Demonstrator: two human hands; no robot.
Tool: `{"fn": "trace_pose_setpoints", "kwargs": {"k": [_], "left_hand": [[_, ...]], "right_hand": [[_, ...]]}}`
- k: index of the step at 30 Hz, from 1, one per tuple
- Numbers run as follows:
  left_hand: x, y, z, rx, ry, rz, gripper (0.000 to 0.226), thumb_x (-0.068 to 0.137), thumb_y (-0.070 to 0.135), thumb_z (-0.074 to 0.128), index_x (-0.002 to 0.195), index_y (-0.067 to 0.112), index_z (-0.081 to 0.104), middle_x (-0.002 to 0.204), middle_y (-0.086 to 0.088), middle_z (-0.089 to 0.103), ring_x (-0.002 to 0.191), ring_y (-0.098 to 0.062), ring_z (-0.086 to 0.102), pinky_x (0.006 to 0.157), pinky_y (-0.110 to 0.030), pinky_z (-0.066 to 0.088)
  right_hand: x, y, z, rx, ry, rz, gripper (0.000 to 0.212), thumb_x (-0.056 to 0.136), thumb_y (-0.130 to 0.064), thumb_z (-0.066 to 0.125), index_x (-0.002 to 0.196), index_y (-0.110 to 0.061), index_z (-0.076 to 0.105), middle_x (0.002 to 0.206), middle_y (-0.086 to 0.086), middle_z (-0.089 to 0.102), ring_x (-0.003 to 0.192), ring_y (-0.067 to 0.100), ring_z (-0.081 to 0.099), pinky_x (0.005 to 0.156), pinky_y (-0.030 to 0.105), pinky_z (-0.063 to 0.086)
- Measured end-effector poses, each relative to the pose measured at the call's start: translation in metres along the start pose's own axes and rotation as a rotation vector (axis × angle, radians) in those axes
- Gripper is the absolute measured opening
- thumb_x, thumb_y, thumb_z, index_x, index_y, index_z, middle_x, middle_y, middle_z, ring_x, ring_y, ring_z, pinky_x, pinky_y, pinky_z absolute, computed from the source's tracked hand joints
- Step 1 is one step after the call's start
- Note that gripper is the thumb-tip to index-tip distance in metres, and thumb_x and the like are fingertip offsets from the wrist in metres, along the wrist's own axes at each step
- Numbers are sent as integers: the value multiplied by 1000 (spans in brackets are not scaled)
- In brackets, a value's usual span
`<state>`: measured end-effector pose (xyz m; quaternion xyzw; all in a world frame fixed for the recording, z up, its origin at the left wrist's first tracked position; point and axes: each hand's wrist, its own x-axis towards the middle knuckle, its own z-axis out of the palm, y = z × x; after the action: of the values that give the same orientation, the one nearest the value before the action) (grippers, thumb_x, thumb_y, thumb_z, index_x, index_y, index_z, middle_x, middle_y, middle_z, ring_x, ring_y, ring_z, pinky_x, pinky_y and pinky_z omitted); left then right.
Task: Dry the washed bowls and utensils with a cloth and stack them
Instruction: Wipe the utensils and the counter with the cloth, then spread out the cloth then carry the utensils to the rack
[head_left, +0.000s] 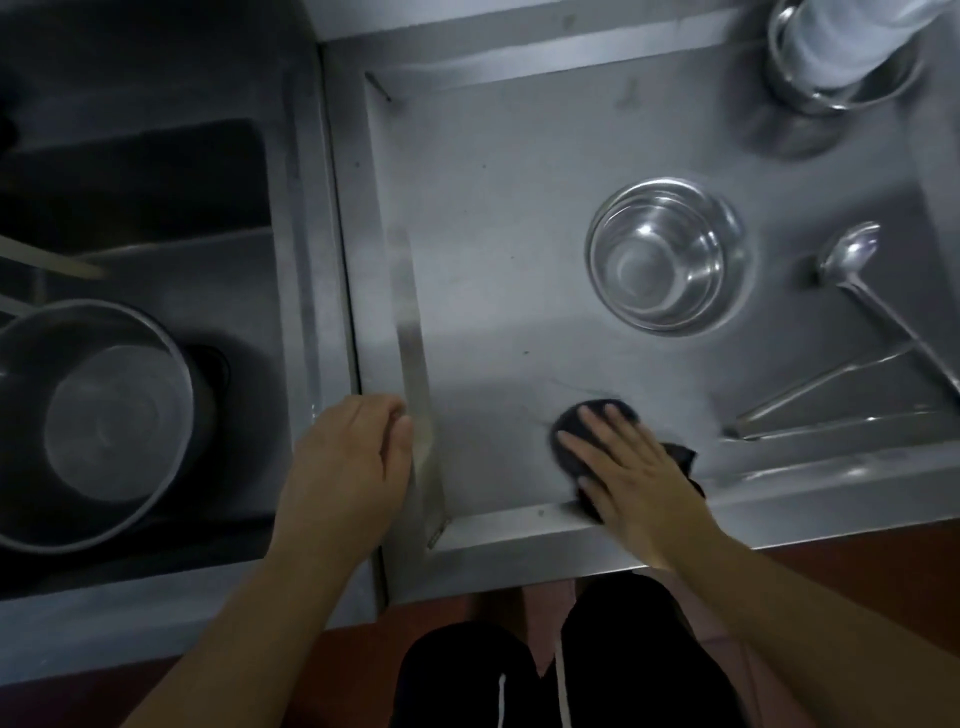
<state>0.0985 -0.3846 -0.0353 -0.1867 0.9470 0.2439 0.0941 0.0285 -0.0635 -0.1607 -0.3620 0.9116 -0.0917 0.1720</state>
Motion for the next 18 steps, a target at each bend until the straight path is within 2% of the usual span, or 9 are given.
{"fn": "trace_pose_setpoints", "kwargs": {"k": [2,4,6,8,10,12,14,16,18], "left_hand": [[-3,4,0,5,-23,24,20,108,30,50,113,20,66,100,6,63,91,-14,56,83,-33,47],[-8,11,2,7,-43,56,20,108,29,51,116,19,67,104,5,65,94,-14,57,84,-31,44],[-13,17,5,6,-69,96,21,107,29,52,117,19,68,105,5,67,95,-14,57,86,-31,46],[-17,22,9,6,-112,126,27,108,34,49,121,20,68,110,4,69,100,-15,60,90,-36,50],[-23,27,13,29,-164,139,39,107,43,40,129,22,65,117,5,68,107,-16,61,94,-37,51],[-29,34,15,67,-206,153,40,108,46,38,133,25,62,121,6,68,110,-16,61,94,-35,50],[-33,45,13,85,-222,173,37,109,43,41,135,26,61,124,6,67,112,-18,60,94,-34,48],[-35,57,8,89,-222,165,37,110,43,40,137,26,59,126,7,66,113,-17,59,95,-32,48],[-39,69,4,98,-199,153,37,110,43,39,138,27,58,125,9,66,112,-14,59,95,-30,48]], "right_hand": [[-18,-9,-2,33,2,217,57,106,-50,37,161,-36,37,173,-2,26,161,25,20,127,51,28],[-29,-24,-4,52,-48,278,64,100,-61,41,160,-38,40,173,-3,28,161,24,22,126,48,27],[-33,-30,-8,59,-140,206,71,93,-64,46,159,-38,40,171,-3,32,159,26,27,123,51,35],[-35,-29,-15,108,-250,124,70,92,-58,50,159,-39,39,172,-3,29,159,27,26,122,53,37],[-33,-26,-27,160,-379,84,67,99,-46,55,162,-38,35,175,-4,21,162,24,17,127,49,26],[-31,-27,-43,149,-482,80,64,104,-34,56,163,-36,33,175,-3,20,161,23,17,130,40,19],[-29,-34,-59,142,-509,87,59,103,-27,55,159,-34,41,169,0,33,154,26,32,125,41,29],[-26,-39,-75,109,-560,118,52,98,-20,58,149,-30,52,152,3,51,139,31,48,111,44,45],[-21,-41,-90,102,-646,163,43,94,-16,61,136,-24,58,135,9,60,125,35,57,100,44,52]]}}
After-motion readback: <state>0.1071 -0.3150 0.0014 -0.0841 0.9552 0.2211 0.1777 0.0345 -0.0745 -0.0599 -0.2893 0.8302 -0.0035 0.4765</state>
